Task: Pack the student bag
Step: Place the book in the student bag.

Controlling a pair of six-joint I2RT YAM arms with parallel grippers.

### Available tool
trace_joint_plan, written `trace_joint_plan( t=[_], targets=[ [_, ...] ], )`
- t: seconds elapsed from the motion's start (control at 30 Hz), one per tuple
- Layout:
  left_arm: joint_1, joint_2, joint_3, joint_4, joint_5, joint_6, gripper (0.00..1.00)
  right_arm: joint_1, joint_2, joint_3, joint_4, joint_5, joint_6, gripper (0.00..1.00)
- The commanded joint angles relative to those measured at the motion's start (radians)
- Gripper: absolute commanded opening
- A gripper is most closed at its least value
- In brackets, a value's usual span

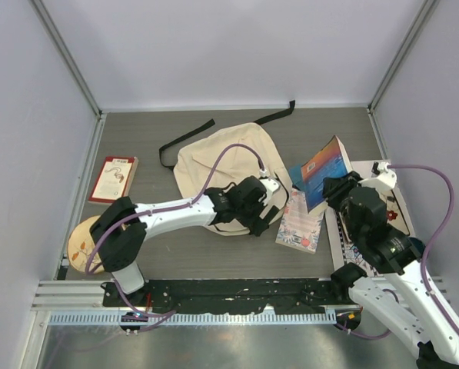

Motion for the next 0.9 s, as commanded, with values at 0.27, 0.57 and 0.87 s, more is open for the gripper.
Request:
trace_joint_plan(
  t=[0.27, 0.57, 0.87],
  targets=[
    [-0.008, 0.087, 0.067, 0.002, -0.048, 0.018, 0.70, 0.001, -0.037, 0.073, 0.156, 0.040, 0.030, 0.01],
    [-0.008, 0.080, 0.064, 0.015, -0.072, 0.015, 0.36, 0.001, -0.040, 0.051, 0.144, 0.026, 0.056, 0.01],
    [-0.008, 0.077, 0.059, 0.013, -0.087, 0.010, 0.07, 0.001, -0.040, 0.033, 0.136, 0.005, 0.079, 0.01]
  ],
)
